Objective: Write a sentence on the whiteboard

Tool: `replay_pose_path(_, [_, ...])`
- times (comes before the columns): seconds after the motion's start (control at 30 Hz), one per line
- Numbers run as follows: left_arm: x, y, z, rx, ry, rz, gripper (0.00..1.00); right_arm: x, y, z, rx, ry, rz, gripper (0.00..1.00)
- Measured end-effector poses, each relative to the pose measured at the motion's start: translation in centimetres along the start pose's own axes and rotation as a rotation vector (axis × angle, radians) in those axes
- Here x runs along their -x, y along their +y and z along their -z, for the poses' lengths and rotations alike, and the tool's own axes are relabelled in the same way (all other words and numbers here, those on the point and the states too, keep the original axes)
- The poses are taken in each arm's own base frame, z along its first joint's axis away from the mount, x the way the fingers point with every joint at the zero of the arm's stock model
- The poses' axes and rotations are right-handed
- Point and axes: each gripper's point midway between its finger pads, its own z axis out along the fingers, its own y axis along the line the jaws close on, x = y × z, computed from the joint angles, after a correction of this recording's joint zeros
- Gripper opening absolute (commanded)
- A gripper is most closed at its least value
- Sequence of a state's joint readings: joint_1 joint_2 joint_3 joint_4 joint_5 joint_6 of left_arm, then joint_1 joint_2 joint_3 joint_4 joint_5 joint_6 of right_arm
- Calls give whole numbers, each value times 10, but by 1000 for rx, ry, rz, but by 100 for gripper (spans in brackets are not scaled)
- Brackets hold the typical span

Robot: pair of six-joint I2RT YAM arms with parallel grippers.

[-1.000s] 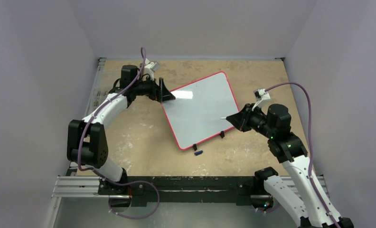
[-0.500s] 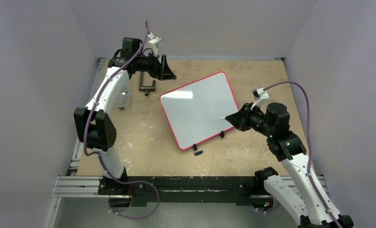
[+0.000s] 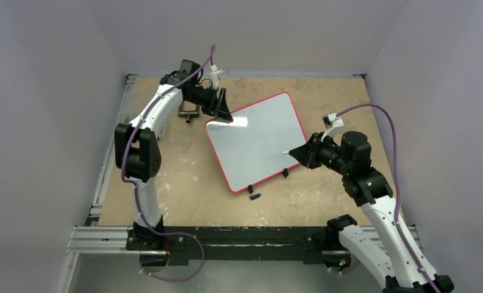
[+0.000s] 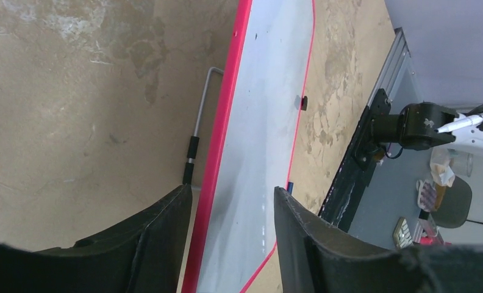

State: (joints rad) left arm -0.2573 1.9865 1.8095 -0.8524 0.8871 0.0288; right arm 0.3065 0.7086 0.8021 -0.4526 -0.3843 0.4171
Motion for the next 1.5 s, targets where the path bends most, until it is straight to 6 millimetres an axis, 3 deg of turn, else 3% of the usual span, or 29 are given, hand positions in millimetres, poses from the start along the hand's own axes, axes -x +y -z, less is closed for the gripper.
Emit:
replay_pose_path(0.37, [-7,0,-8,-11,40,9,31,1,1,1,0,1,10,0])
replay_pose_path(0.47, [-6,0,-7,-12,39,10,17,1,1,2,0,1,10,0])
replay_pose_path(0.53, [-5,-1,-7,-16,37,8,0,1,1,2,0,0,10,0])
replay_pose_path(0.7, [-4,-20,-4,-108,36,22,0,1,1,2,0,1,10,0])
replay_pose_path(0.87, [-7,-22,-3,-123,38,3,0,1,1,2,0,0,10,0])
replay_pose_path(1.23, [-20,-45,14,-95,13,-132,0,6,11,5,52,-36,19,0])
replay_pose_path(1.5, [-21,-55,15,-57,13,-206,0,8,22,1,128,-53,33,0])
